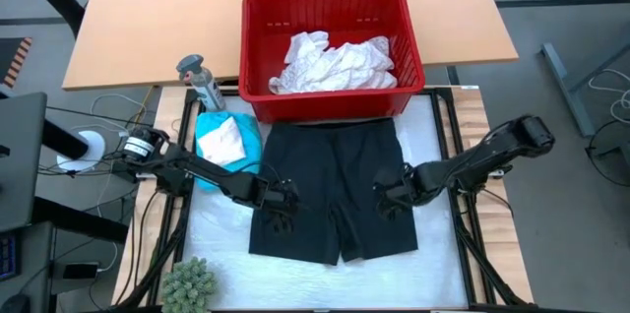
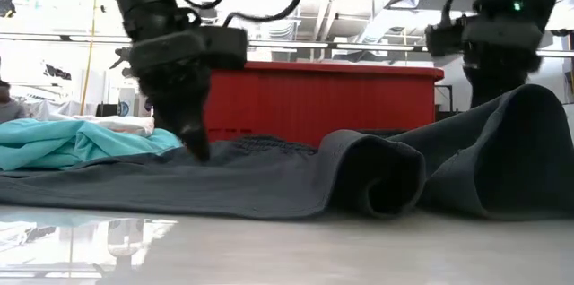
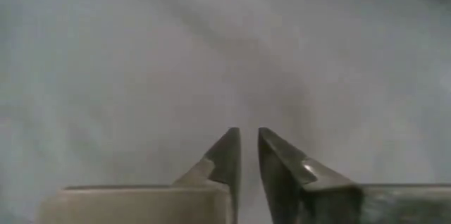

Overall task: Fold laundry
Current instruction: Fold the black shorts

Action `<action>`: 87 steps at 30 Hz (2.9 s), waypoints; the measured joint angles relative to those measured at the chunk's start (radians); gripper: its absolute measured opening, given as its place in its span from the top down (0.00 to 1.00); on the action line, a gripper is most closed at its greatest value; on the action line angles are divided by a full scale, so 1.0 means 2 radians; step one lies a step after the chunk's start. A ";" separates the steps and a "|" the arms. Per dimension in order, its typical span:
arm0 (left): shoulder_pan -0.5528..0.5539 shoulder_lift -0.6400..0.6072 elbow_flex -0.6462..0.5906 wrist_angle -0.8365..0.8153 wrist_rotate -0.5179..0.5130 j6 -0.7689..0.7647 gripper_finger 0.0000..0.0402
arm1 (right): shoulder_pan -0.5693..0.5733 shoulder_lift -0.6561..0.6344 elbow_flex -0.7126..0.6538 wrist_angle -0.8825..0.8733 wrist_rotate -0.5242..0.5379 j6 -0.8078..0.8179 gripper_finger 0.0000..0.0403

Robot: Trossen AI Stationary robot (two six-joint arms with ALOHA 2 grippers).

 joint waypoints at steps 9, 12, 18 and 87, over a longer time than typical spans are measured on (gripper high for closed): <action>-0.047 0.000 -0.027 0.018 0.016 -0.072 0.99 | 0.028 0.085 -0.005 0.041 -0.038 0.036 0.95; -0.064 -0.002 -0.047 0.043 0.024 -0.113 1.00 | 0.042 0.102 -0.002 0.043 -0.047 0.049 0.95; -0.105 -0.002 -0.066 0.080 0.031 -0.181 1.00 | 0.072 0.089 0.000 0.034 -0.072 0.104 0.95; 0.272 -0.033 0.053 -0.018 0.183 0.411 0.57 | -0.375 0.096 0.087 0.043 -0.209 -0.752 0.42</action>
